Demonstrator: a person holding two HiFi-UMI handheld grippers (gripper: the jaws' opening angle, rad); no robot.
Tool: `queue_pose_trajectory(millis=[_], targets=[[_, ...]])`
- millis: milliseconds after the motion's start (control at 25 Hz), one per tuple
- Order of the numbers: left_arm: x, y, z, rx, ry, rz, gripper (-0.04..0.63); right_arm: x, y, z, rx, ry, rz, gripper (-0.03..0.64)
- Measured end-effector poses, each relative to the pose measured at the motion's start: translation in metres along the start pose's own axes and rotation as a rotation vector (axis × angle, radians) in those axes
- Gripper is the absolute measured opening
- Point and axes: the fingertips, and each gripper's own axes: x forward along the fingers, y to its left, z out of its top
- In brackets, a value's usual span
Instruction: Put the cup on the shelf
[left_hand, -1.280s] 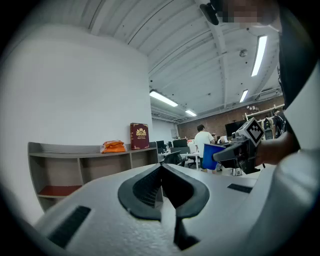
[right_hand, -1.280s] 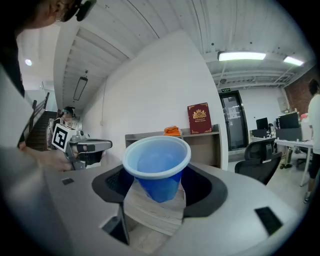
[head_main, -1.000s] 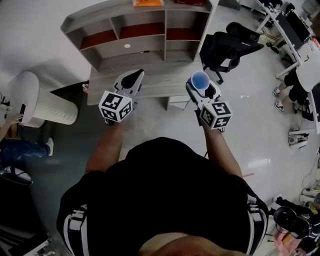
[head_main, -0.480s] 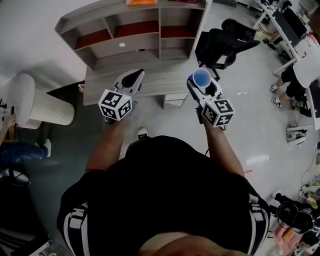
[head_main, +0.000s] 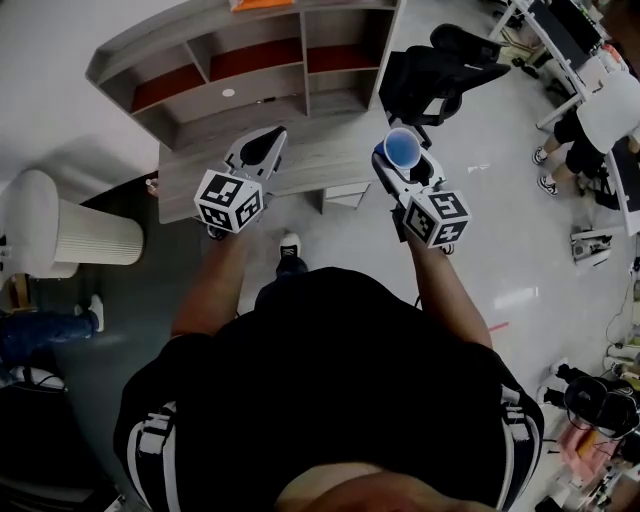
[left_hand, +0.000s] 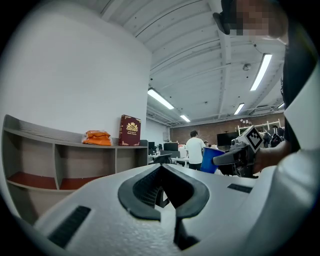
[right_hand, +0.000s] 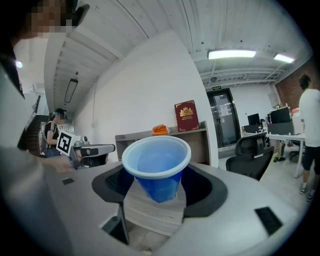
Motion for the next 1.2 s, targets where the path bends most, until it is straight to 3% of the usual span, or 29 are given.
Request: queue_pose_trajectory(millis=[240,1200], targets=[[0.015,0.019,-0.001,0.067,-0.014,-0.004,0.017,0.019,-0.016,-0.008,0.025,0.015,-0.05,0.298],[0.114,0.132,-0.035,0.043,0.099,-0.159,0.017,0.162,-0.069,-0.01,0.099,0.049,-0.143,0.298]])
